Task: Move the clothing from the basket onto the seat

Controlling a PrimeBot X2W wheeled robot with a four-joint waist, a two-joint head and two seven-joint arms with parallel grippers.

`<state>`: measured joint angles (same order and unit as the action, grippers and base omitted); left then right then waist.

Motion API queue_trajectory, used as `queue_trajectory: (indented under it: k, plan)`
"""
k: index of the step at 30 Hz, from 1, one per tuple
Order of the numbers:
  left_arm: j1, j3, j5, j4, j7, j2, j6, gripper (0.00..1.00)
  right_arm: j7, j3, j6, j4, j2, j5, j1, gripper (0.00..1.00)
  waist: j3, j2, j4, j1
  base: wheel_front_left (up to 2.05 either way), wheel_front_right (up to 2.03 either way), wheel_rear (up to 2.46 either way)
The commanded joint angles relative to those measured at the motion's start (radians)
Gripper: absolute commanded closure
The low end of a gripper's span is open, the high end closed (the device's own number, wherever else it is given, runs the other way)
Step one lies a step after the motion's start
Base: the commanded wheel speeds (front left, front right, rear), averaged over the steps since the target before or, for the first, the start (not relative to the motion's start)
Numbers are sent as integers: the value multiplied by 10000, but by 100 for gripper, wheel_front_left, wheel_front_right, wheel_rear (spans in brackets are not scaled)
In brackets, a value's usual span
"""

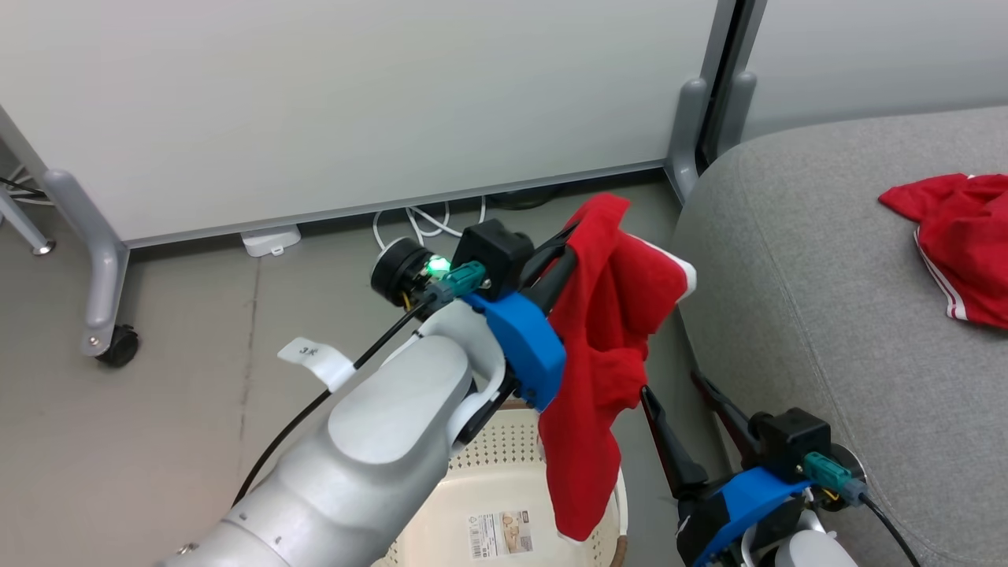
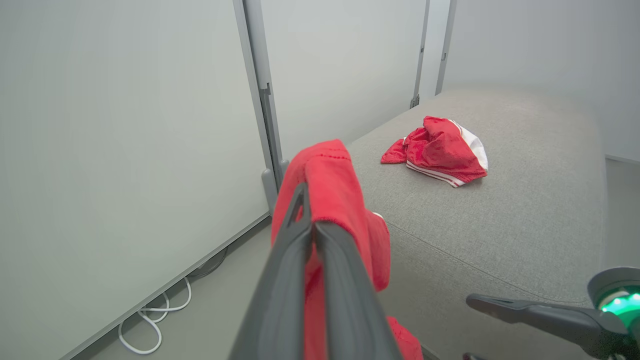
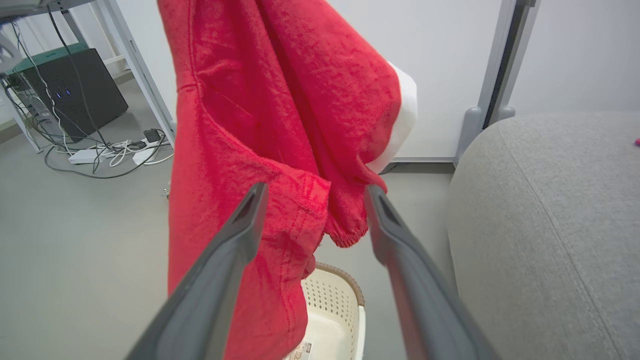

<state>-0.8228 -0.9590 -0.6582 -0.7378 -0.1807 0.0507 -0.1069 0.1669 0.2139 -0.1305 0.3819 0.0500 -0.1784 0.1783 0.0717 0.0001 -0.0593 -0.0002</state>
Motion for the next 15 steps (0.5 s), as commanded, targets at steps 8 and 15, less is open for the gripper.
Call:
queue_trajectory:
  k: [8,15]
  plan:
    - [-904,-845,-871,862,235,2,400,100,-222,132,-5,-254,8,23,-246,0,-211,-1,76,2,0,0,0]
    - [-1250,-1486,-1501,1142,70,3,755,100,-300,249,-5,-473,8,-2,-196,0,-250,-1,-24,2,0,0,0]
